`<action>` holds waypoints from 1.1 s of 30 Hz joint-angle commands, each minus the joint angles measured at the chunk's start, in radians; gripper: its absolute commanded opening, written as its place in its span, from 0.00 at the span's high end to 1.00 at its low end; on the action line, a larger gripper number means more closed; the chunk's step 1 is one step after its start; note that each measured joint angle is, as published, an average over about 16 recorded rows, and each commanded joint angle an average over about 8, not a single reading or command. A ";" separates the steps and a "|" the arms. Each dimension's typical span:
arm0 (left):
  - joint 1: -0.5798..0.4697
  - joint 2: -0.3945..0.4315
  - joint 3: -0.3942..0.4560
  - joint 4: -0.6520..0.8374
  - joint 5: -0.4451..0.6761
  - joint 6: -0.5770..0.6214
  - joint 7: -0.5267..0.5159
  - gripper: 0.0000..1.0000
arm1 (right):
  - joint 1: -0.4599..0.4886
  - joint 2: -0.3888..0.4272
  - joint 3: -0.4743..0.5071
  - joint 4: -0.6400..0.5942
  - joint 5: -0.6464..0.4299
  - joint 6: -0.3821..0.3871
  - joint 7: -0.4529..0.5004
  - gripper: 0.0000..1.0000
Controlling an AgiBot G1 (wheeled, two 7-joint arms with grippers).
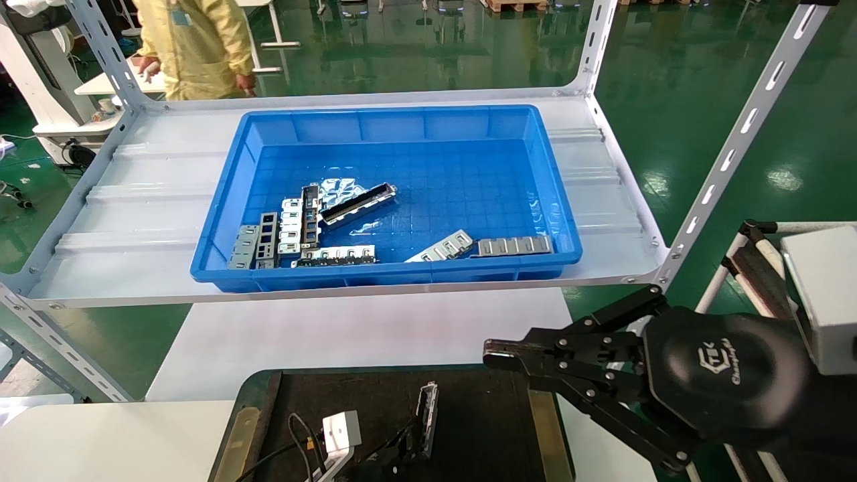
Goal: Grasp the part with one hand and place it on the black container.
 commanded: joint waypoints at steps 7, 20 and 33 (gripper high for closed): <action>-0.003 0.001 0.013 0.012 -0.069 0.001 0.046 0.41 | 0.000 0.000 0.000 0.000 0.000 0.000 0.000 0.19; -0.004 0.000 0.035 0.019 -0.176 0.029 0.135 0.00 | 0.000 0.000 -0.001 0.000 0.001 0.000 -0.001 0.00; -0.001 -0.013 0.057 -0.010 -0.254 0.088 0.249 0.00 | 0.000 0.001 -0.002 0.000 0.001 0.001 -0.001 0.00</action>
